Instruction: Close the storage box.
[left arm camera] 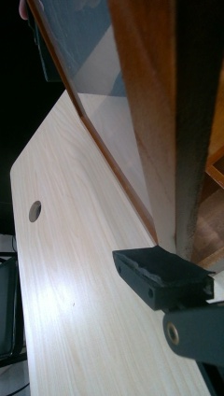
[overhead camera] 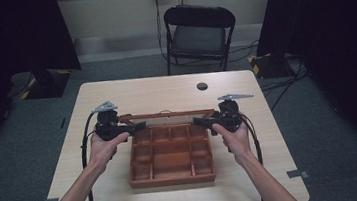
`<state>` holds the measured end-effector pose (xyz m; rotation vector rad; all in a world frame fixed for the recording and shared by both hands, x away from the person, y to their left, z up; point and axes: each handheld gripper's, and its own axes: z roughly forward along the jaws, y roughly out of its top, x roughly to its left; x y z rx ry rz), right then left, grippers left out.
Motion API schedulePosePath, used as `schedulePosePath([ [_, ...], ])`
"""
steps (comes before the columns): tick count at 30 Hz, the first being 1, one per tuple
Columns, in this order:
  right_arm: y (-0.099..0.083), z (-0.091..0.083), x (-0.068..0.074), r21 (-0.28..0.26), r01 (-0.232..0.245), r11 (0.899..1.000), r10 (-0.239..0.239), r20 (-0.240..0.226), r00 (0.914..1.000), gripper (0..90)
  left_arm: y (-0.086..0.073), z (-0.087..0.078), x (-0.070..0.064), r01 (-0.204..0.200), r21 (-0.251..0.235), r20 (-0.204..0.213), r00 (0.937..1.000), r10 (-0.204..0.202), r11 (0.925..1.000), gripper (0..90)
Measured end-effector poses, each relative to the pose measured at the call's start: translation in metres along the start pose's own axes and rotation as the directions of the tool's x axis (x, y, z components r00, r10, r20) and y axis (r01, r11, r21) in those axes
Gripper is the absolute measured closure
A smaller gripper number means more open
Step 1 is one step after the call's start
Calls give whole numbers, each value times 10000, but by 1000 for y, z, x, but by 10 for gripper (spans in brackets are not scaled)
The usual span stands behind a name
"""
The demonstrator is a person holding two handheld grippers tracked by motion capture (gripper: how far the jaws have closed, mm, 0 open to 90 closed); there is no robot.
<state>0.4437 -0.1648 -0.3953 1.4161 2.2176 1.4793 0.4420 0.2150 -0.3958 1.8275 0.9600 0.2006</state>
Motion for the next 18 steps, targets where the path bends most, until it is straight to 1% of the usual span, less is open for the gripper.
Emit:
schedulePosePath([
  [2, -2, -2, 0, -3, 46, 10000, -46, 39, 10000, 175, -1, -1, -1, -16, -5, -66, 10000, 16, 10000, 192],
  [3, -3, -3, 0, 26, 66, 10000, -66, 35, 10000, 176, -2, -1, -2, -114, 49, -61, 9999, 114, 9999, 186],
  [6, -4, -5, 1, 47, 66, 10000, -66, 45, 10000, 176, -3, -1, -2, -94, 98, -51, 9999, 95, 9999, 167],
  [7, -5, -6, 1, 34, 66, 10000, -66, 50, 10000, 175, -4, -1, -2, -81, 101, -42, 10000, 82, 9999, 167],
  [10, -9, -9, 1, 51, 68, 10000, -68, 65, 10000, 176, -6, -2, -4, -226, 209, -28, 9997, 226, 9995, 162],
  [12, -10, -10, 1, 89, 34, 10000, -34, 56, 10000, 176, -7, -2, -4, -179, 256, -1, 9998, 179, 9995, 160],
  [13, -13, -12, 1, 128, 56, 9999, -57, 53, 10000, 175, -9, -3, -5, -247, 353, 36, 9997, 246, 9991, 159],
  [16, -16, -14, 1, 193, 77, 9998, -78, 63, 9999, 175, -12, -3, -6, -262, 359, 42, 9997, 261, 9990, 157],
  [17, -19, -16, 1, 185, 17, 9998, -20, 162, 9999, 175, -13, -4, -7, -220, 279, 43, 9998, 219, 9994, 156],
  [18, -20, -18, 1, 197, 13, 9998, -16, 129, 9999, 176, -14, -5, -8, -246, 242, 34, 9997, 245, 9994, 152],
])
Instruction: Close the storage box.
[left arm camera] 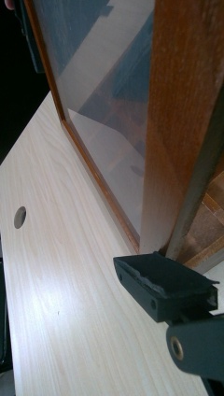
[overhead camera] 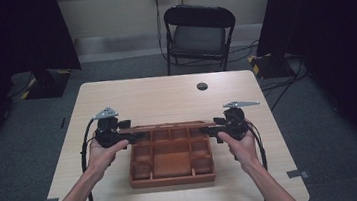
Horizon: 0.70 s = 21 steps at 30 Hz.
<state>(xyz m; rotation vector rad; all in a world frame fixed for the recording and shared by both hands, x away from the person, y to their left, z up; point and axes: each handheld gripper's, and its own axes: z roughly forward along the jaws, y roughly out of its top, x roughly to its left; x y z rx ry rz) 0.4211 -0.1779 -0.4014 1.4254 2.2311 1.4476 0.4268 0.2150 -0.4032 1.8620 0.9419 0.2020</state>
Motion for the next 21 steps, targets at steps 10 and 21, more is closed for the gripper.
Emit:
schedulePosePath([
  [10, -12, -19, -2, 126, 60, 9999, -59, -86, 9999, 199, -4, -4, -5, -189, -145, -175, 9997, 187, 9997, 152],
  [21, -19, -38, -9, 198, 198, 9996, -198, -25, 9998, 264, -15, -16, -6, -283, -34, -410, 9988, 282, 9996, 156],
])
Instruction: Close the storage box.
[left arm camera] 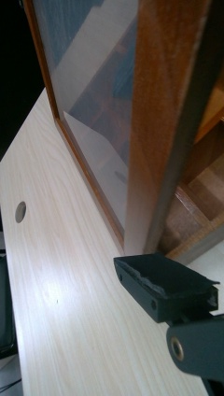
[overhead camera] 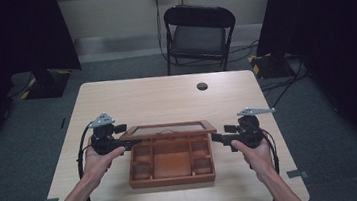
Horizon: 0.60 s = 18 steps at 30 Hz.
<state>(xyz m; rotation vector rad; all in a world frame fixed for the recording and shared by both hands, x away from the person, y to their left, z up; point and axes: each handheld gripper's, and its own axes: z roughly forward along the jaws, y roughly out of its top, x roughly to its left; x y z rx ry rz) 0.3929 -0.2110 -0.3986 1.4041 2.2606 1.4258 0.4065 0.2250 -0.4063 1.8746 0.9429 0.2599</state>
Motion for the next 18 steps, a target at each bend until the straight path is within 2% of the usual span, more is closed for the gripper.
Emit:
schedulePosePath([
  [3, 1, -3, -1, -57, -23, 10000, 23, -108, 9999, 305, -3, -2, 0, -60, 42, -84, 9999, 60, 10000, 156],
  [4, 4, -4, -2, 77, 3, 10000, -2, -111, 9999, 360, -4, -3, 0, -83, 64, -126, 9999, 84, 9999, 158],
  [8, 7, -6, 0, 306, 229, 9993, -226, -117, 9997, 413, -6, -9, 1, 100, -55, -52, 9999, -100, 9999, 155],
  [10, 7, -7, 0, 498, 205, 9985, -193, -242, 9995, 414, -8, -10, 1, -159, 128, -88, 9998, 160, 9998, 153],
  [15, 2, -13, -2, 507, 196, 9985, -184, -250, 9995, 433, -13, -10, 0, -172, 317, 2, 9999, 172, 9993, 155],
  [18, 0, -28, 0, 396, 258, 9989, -248, -243, 9994, 451, -20, -13, -2, -206, 462, -48, 9998, 209, 9987, 157],
])
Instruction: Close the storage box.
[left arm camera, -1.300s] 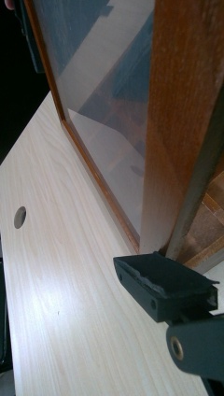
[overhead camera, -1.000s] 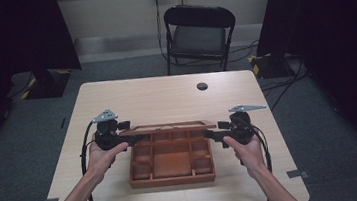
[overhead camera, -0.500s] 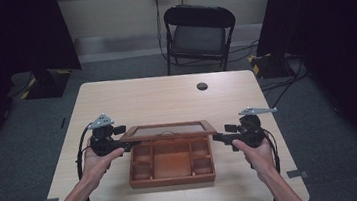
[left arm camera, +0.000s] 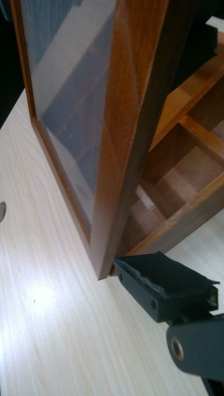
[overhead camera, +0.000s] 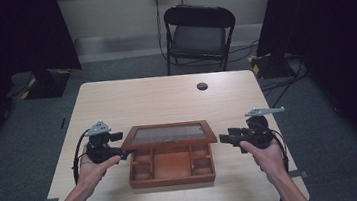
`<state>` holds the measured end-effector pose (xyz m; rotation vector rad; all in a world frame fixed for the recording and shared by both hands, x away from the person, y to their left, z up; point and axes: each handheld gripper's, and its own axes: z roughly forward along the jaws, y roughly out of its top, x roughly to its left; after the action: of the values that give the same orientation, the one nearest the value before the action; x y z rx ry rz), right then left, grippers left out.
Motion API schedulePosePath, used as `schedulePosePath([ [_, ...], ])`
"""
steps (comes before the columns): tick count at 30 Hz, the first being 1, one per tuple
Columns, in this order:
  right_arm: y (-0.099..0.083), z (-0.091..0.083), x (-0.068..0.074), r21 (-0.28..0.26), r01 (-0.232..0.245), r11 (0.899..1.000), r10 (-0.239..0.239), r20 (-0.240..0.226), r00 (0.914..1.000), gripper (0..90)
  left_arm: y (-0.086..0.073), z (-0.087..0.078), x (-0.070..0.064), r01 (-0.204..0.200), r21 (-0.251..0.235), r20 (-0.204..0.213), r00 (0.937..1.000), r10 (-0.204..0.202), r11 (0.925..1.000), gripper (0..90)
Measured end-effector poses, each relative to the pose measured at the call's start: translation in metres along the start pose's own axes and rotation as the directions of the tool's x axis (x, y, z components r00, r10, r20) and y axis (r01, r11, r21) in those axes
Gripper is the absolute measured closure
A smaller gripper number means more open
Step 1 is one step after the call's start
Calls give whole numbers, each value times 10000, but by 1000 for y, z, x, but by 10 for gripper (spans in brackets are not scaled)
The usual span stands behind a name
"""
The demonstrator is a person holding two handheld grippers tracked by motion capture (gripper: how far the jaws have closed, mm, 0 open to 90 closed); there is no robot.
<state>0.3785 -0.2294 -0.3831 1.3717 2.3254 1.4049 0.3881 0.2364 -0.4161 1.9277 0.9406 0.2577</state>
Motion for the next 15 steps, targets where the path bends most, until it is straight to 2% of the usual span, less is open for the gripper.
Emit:
schedulePosePath([
  [3, 1, -5, 2, -109, 11, 9999, -11, -36, 10000, 457, -3, 0, 0, -4, 171, -6, 10000, 4, 9999, 157],
  [5, 4, -7, 7, -202, 136, 9997, -140, -183, 9997, 464, -6, -1, -1, -29, 255, -42, 10000, 30, 9997, 160],
  [6, 8, -7, 13, -226, 317, 9992, -324, -337, 9989, 498, -8, -2, -3, -180, 206, -67, 9998, 181, 9996, 164],
  [8, 14, -5, 20, -299, 541, 9981, -558, -588, 9967, 525, -9, -2, -3, -205, 274, -43, 9998, 206, 9994, 167],
  [9, 14, -5, 20, -299, 541, 9981, -558, -588, 9967, 525, -9, -2, -3, -205, 274, -43, 9998, 206, 9994, 166],
  [10, 22, -3, 30, -330, 804, 9962, -827, -789, 9934, 538, -11, 0, -2, -125, 251, -15, 9999, 125, 9996, 166],
  [12, 26, -1, 35, -344, 923, 9951, -952, -941, 9910, 546, -11, 0, -2, -192, 341, -51, 9998, 194, 9992, 166],
  [14, 40, 8, 51, -303, 1409, 9896, -1438, -1401, 9796, 579, -12, 1, -2, -201, 391, 37, 9998, 200, 9990, 165],
  [15, 40, 8, 51, -303, 1409, 9896, -1438, -1401, 9796, 579, -12, 1, -2, -201, 391, 37, 9998, 200, 9990, 165],
])
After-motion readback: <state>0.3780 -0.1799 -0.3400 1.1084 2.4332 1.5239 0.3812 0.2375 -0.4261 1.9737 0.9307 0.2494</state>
